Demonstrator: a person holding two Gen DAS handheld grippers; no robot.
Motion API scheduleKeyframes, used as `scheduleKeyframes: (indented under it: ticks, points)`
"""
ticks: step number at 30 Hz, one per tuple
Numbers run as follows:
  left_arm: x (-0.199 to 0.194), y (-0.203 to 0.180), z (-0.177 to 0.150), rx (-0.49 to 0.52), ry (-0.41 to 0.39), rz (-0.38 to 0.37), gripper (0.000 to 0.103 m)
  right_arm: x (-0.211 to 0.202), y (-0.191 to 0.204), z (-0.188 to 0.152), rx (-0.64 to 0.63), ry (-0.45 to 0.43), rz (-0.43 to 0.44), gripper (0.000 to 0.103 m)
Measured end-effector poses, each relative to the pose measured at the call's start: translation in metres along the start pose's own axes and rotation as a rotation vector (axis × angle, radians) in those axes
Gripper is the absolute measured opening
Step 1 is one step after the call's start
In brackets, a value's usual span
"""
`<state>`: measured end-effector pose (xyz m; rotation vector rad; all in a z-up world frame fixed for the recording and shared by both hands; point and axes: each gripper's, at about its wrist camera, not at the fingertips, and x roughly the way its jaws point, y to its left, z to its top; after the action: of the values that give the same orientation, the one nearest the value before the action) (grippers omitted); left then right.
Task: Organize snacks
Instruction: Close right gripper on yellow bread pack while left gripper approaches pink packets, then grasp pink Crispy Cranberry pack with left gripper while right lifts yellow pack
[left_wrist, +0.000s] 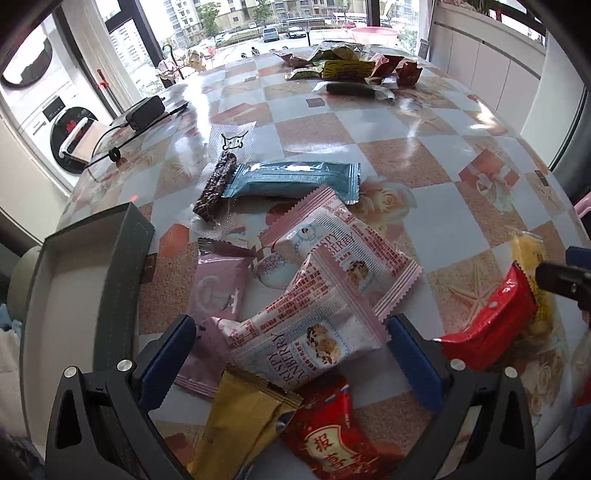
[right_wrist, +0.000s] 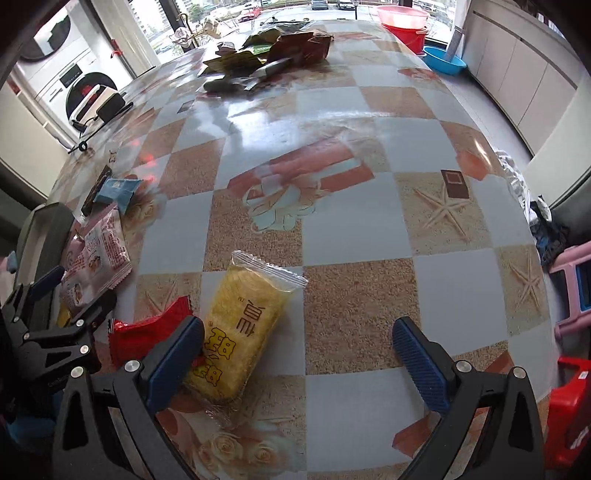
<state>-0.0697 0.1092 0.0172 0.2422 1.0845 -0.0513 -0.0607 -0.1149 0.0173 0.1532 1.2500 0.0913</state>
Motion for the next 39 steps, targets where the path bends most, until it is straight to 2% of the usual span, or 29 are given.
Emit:
scheduleKeyframes:
  ticks: [3,6,7,9,12,16,19,20,22,23,24,26,27,28,30,32,35,39]
  points:
    - [-0.017,-0.011,-0.011,0.128,-0.075,0.034,0.103,-0.002,-0.007,0.001,0.034,0.001,-0.025,0.102]
    - [-0.014,-0.024,-0.019,0.241,-0.041,0.027,0.103,0.001,-0.005,0.003,0.042,0.007,-0.041,0.102]
    - [-0.015,-0.024,-0.019,0.239,-0.062,0.018,0.103,0.003,0.000,0.005,0.035,0.012,-0.034,0.102]
    - [-0.013,-0.025,-0.015,0.222,-0.043,-0.017,0.099,0.008,0.014,0.008,-0.002,0.022,-0.038,0.102]
    - [-0.008,-0.020,-0.011,0.166,-0.020,-0.054,0.098,0.016,0.033,0.010,-0.094,0.019,-0.102,0.102]
    - [-0.004,-0.010,-0.012,0.112,0.001,-0.097,0.097,0.017,0.022,0.013,-0.108,0.019,-0.130,0.102]
    - [-0.001,-0.006,-0.010,0.068,0.016,-0.126,0.097,0.012,0.012,0.008,-0.095,0.036,-0.104,0.102]
    - [-0.001,-0.008,-0.010,0.066,0.014,-0.126,0.093,0.012,0.015,0.004,-0.113,0.041,-0.104,0.102]
    - [-0.005,-0.009,-0.008,0.059,0.013,-0.144,0.074,0.011,0.023,-0.006,-0.172,0.041,-0.112,0.102]
    - [-0.006,-0.008,-0.007,0.050,0.020,-0.156,0.057,0.010,0.028,-0.009,-0.192,0.037,-0.102,0.102]
    - [-0.007,-0.007,-0.007,0.038,0.028,-0.169,0.042,0.010,0.031,-0.011,-0.208,0.033,-0.098,0.099]
    - [-0.008,-0.001,-0.007,0.009,0.035,-0.177,0.038,0.001,0.033,-0.015,-0.230,-0.001,-0.089,0.076]
    - [-0.008,0.002,-0.008,-0.010,0.036,-0.174,0.037,-0.003,0.032,-0.014,-0.230,-0.012,-0.084,0.043]
    - [-0.009,0.006,-0.009,-0.029,0.033,-0.173,0.036,-0.006,0.030,-0.013,-0.219,-0.014,-0.071,0.038]
    - [-0.017,0.013,-0.010,-0.071,0.013,-0.187,0.030,-0.011,0.023,-0.011,-0.188,-0.023,-0.006,0.038]
    - [-0.028,0.020,-0.011,-0.100,-0.013,-0.210,0.019,-0.017,0.019,-0.009,-0.163,-0.034,0.042,0.038]
    - [-0.043,0.028,-0.009,-0.126,-0.048,-0.228,0.017,-0.027,0.020,-0.004,-0.126,-0.051,0.116,0.038]
    - [-0.054,0.036,-0.007,-0.148,-0.080,-0.246,0.014,-0.040,0.033,0.001,-0.137,-0.084,0.143,0.038]
